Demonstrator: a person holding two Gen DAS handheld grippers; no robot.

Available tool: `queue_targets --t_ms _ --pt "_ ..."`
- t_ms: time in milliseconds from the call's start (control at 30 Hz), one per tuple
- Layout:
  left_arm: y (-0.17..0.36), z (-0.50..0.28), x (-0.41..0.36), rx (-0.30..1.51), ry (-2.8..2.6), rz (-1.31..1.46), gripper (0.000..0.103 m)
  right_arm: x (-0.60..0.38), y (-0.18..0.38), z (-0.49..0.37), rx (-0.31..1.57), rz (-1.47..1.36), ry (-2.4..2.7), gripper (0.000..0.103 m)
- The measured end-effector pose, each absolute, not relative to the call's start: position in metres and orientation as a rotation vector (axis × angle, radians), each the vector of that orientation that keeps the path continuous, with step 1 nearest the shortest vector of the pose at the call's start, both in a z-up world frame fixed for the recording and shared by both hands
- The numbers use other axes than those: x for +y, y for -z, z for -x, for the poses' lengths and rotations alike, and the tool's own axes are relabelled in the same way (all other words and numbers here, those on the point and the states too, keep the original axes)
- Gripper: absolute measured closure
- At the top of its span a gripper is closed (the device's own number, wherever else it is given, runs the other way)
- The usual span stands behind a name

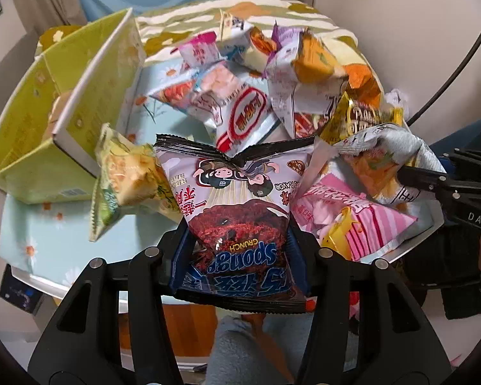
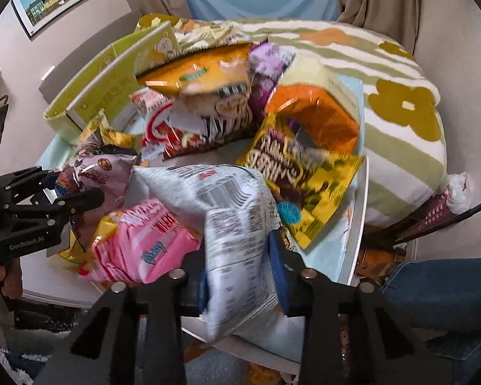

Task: Organize snacks
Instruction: 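Grasp the blue Sponge bag with the left tool while the right tool grasps the white bag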

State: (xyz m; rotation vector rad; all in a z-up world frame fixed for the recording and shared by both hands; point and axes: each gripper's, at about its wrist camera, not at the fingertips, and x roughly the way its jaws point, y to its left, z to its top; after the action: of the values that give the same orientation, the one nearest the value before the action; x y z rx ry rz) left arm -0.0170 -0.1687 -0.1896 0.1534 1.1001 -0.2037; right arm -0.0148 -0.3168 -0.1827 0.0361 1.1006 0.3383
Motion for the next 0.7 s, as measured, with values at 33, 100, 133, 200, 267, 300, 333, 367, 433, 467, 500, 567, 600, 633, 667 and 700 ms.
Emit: queue_targets --t_ms 33,100,133,200,267,300,333,367,433,467,500,567,600,633,667,700 --pt "0.187 0.018 -0.167 1.095 0.205 -0.15 0.053 -0.316 0.179 0.016 1.095 -0.043 -0.339 0.076" --pt "0.182 0.018 -0.166 1.084 0.202 -0.147 0.053 -0.317 0.174 0.017 1.087 -0.055 -0.335 0.076" --pt "0.178 0.019 -0.166 1.077 0.2 -0.146 0.053 -0.317 0.173 0.017 1.083 -0.058 -0.33 0.076" --pt "0.171 0.02 -0.164 1.064 0.199 -0.14 0.053 -0.317 0.168 0.02 1.072 -0.068 -0.325 0.076" --pt "0.16 0.023 -0.161 1.046 0.201 -0.126 0.053 -0.318 0.159 0.022 1.055 -0.075 -0.323 0.076" --pt "0.156 0.022 -0.159 1.04 0.202 -0.12 0.053 -0.316 0.153 0.024 1.048 -0.079 -0.324 0.076" --pt "0.148 0.024 -0.157 1.025 0.201 -0.11 0.053 -0.316 0.147 0.025 1.038 -0.081 -0.323 0.076" --pt "0.141 0.024 -0.155 1.011 0.199 -0.101 0.053 -0.315 0.141 0.026 1.029 -0.083 -0.322 0.076" --pt "0.126 0.023 -0.15 0.983 0.194 -0.079 0.053 -0.313 0.125 0.026 1.009 -0.088 -0.334 0.076" --pt "0.12 0.024 -0.146 0.971 0.191 -0.07 0.053 -0.311 0.118 0.026 0.995 -0.083 -0.338 0.076" --pt "0.111 0.023 -0.142 0.952 0.183 -0.06 0.053 -0.308 0.107 0.025 0.974 -0.069 -0.344 0.076" --pt "0.094 0.019 -0.13 0.913 0.168 -0.039 0.053 -0.301 0.091 0.021 0.945 -0.051 -0.354 0.076" --pt "0.087 0.017 -0.123 0.896 0.163 -0.028 0.053 -0.297 0.084 0.019 0.931 -0.046 -0.358 0.076" --pt "0.082 0.015 -0.118 0.884 0.159 -0.023 0.053 -0.292 0.075 0.016 0.915 -0.042 -0.368 0.076" --pt "0.074 0.01 -0.111 0.867 0.15 -0.021 0.053 -0.286 0.066 0.011 0.894 -0.036 -0.376 0.076" --pt "0.066 0.005 -0.102 0.851 0.14 -0.02 0.053 -0.279 0.058 0.006 0.876 -0.029 -0.381 0.076"
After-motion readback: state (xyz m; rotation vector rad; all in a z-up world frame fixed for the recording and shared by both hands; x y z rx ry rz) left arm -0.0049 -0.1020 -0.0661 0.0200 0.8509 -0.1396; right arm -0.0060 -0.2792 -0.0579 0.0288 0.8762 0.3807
